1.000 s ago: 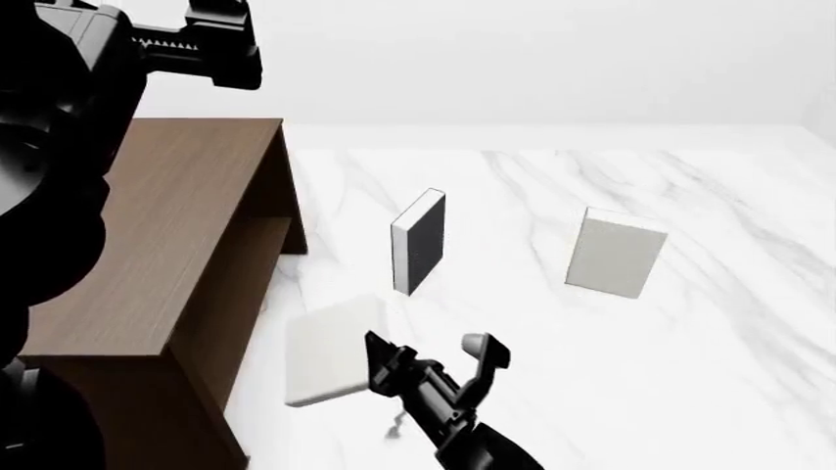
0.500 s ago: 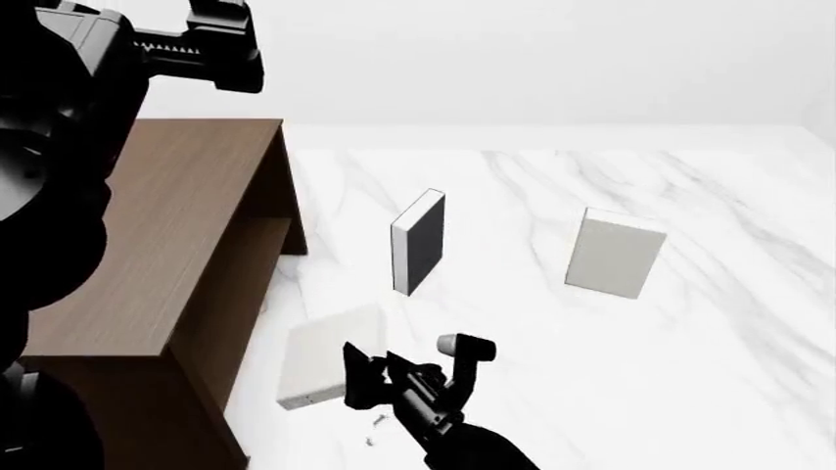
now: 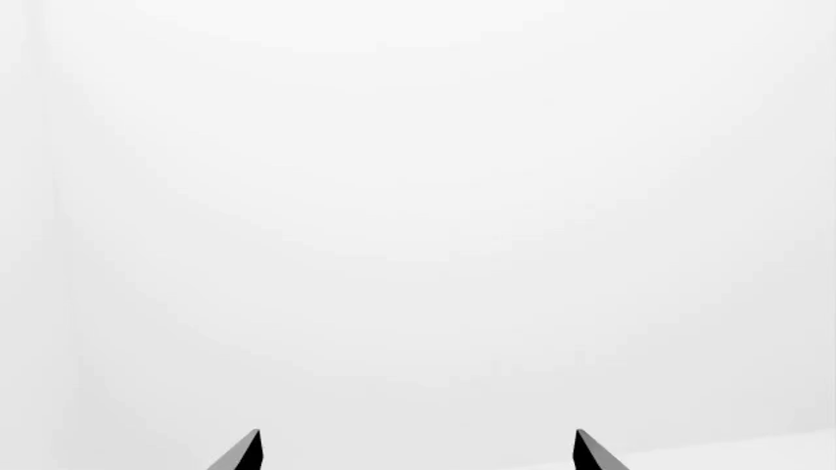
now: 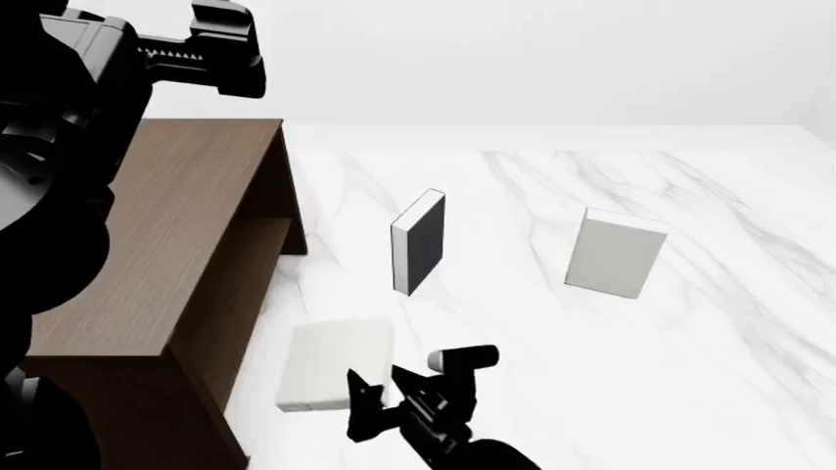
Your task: Pick up the book on the right and place it under the cabinet shelf.
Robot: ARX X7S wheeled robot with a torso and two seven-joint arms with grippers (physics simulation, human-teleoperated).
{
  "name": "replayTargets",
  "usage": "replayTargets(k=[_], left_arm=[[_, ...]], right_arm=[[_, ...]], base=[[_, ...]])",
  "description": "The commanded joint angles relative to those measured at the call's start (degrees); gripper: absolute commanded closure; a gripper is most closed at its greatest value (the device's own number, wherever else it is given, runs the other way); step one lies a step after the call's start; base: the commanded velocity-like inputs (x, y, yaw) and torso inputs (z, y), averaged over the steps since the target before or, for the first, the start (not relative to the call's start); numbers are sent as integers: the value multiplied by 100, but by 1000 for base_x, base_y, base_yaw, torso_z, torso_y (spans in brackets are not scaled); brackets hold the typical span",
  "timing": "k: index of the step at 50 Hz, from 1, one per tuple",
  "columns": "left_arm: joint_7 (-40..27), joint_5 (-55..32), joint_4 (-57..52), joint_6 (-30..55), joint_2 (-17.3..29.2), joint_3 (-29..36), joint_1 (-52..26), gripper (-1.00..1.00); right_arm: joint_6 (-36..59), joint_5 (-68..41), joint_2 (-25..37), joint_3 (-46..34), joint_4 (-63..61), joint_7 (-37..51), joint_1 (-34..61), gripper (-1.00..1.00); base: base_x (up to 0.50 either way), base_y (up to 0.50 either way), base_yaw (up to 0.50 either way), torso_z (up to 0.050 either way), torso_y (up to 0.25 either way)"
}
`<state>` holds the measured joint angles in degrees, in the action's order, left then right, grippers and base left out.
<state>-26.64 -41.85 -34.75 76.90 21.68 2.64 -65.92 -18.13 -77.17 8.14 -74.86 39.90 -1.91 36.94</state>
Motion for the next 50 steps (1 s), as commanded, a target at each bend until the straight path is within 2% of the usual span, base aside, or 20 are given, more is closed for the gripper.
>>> replayTargets(k=[1, 8, 31, 41, 50], left_arm=[[-34, -63, 0, 23, 3, -22, -48, -100], [-66, -108, 1, 56, -6, -42, -110, -100], [-81, -145, 43, -110, 35, -32, -56, -100], [-125, -224, 6, -81, 32, -101, -50, -100], [-225, -372, -58, 83, -40, -200, -116, -100]], right_arm=[[84, 172, 712, -356, -821, 1242, -38, -100], [162, 401, 1051, -463, -1346, 1742, 59, -100], [972, 1237, 1531, -1043, -2009, 2921, 675, -100], [1587, 1402, 2555, -1090, -4043, 3851, 1473, -100], [2628, 1130, 3686, -867, -6153, 4927, 2742, -100]], base=[[0, 0, 0, 0, 0], [0, 0, 0, 0, 0], [0, 0, 0, 0, 0], [0, 0, 0, 0, 0], [0, 0, 0, 0, 0]])
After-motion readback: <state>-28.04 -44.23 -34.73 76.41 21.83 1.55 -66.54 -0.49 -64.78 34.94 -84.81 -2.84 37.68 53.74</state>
